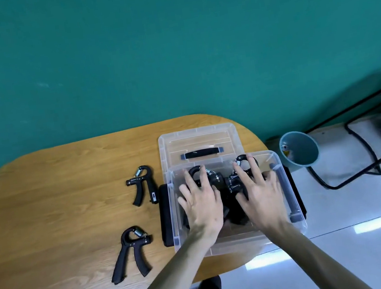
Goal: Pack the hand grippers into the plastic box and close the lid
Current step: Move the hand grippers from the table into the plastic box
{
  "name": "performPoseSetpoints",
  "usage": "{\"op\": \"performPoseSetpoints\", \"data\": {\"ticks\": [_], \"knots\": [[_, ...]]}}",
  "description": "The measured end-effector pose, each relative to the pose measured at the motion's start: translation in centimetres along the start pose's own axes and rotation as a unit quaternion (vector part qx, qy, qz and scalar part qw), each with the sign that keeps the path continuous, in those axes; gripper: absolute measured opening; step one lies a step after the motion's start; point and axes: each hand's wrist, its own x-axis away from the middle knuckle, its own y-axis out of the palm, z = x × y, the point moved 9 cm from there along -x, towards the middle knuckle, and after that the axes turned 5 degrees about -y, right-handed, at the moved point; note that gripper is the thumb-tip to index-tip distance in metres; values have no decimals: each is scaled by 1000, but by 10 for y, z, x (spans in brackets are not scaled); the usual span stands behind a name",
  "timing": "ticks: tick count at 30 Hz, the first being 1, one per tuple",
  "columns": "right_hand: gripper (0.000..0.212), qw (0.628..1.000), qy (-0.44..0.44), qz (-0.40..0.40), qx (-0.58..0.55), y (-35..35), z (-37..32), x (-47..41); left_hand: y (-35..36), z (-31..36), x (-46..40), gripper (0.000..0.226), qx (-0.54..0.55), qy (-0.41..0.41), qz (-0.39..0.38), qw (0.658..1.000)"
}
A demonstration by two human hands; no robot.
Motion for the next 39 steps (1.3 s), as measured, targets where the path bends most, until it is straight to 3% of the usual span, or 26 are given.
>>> {"op": "performPoseSetpoints", "data": {"ticks": [21,39], "knots": [[72,995,0,-90,-39,74,47,2,66,-11,-8,67,-116,-16,-30,993],[65,995,-11,-102,10,80,41,0,58,-12,-1,64,-71,4,-23,997]]}}
